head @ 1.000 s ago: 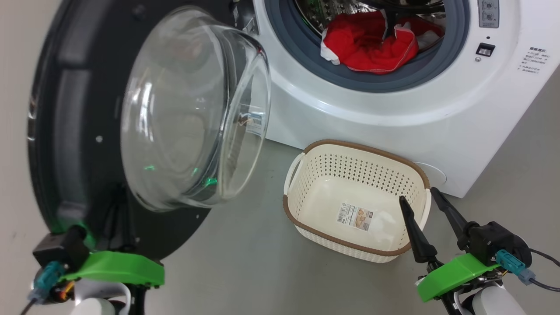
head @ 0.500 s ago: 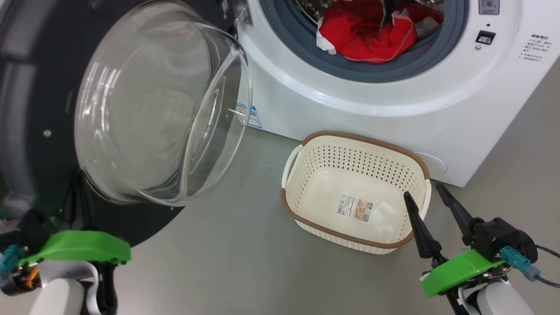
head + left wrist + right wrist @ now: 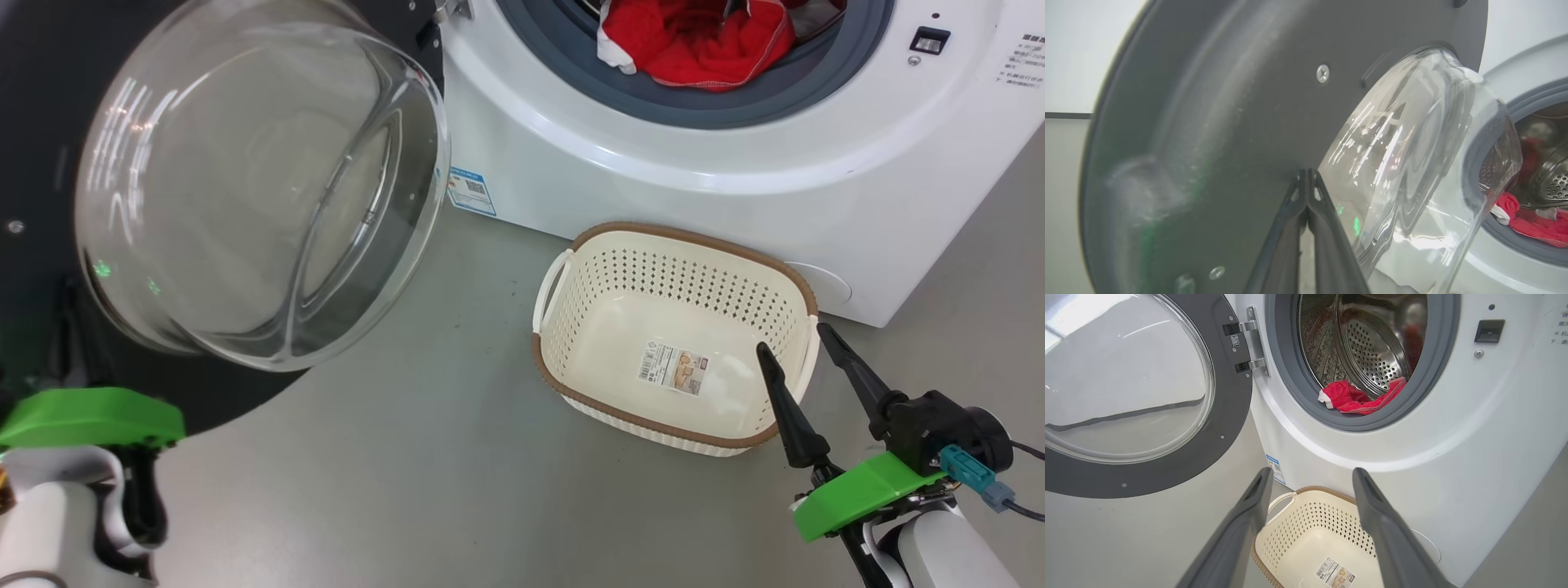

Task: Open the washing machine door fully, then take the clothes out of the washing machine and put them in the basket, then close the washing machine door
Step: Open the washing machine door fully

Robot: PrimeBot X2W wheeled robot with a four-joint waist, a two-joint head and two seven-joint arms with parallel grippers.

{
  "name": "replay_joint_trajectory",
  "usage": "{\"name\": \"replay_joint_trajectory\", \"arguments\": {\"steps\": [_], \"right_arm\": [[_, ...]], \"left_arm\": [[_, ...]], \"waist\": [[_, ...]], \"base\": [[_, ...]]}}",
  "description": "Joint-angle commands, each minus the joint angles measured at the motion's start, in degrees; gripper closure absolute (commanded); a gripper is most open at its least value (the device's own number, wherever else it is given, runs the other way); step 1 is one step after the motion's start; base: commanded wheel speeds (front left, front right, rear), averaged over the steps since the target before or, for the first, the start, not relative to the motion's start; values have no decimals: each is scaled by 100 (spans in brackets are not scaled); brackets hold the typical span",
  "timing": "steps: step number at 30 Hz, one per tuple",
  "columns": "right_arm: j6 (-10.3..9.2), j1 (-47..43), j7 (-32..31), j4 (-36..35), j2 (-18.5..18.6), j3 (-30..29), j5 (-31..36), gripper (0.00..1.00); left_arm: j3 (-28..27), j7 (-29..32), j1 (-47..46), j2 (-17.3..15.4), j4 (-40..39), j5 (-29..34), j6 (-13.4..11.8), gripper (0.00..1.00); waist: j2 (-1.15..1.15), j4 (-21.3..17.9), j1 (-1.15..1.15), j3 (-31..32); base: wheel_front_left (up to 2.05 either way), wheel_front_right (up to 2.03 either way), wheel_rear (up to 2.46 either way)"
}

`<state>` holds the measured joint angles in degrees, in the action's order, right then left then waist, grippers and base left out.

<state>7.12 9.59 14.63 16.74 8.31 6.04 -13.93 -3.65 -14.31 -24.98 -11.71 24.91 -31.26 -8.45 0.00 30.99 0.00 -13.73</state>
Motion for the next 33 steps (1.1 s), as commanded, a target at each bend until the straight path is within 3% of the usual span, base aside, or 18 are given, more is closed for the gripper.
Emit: {"name": "replay_joint_trajectory", "arguments": {"steps": [1,14,27,29,30,31,32,33], "right_arm": [[36,144,37,-131,25,140,60,0],[36,146,37,-103,93,234,42,0],[36,193,37,-41,-11,270,49,0],[36,201,37,-49,-45,256,41,0],[36,205,37,-54,-63,246,35,0],[36,208,37,-62,-80,232,33,0],[36,208,37,-64,-100,232,30,0],[36,207,37,-61,-117,242,28,0]], "left_arm": [[-373,-68,-186,-315,-45,64,21,100],[-1039,-68,-406,-363,473,351,455,100],[-1394,-69,-404,-282,644,747,611,100],[-1494,-69,-341,-219,492,800,642,73],[-1536,-69,-302,-189,397,834,661,65],[-1568,-69,-259,-155,284,871,691,47],[-1604,-69,-218,-108,153,886,736,16],[-1629,-69,-177,-52,26,875,805,0]], "waist": [[0,-8,0,-10],[0,-94,0,7],[0,-208,0,109],[0,-233,0,140],[0,-247,0,161],[0,-260,0,178],[0,-279,0,205],[0,-300,0,226]], "base": [[0,0,0],[0,0,0],[0,0,0],[0,0,0],[0,0,0],[0,0,0],[0,0,0],[0,0,0]]}}
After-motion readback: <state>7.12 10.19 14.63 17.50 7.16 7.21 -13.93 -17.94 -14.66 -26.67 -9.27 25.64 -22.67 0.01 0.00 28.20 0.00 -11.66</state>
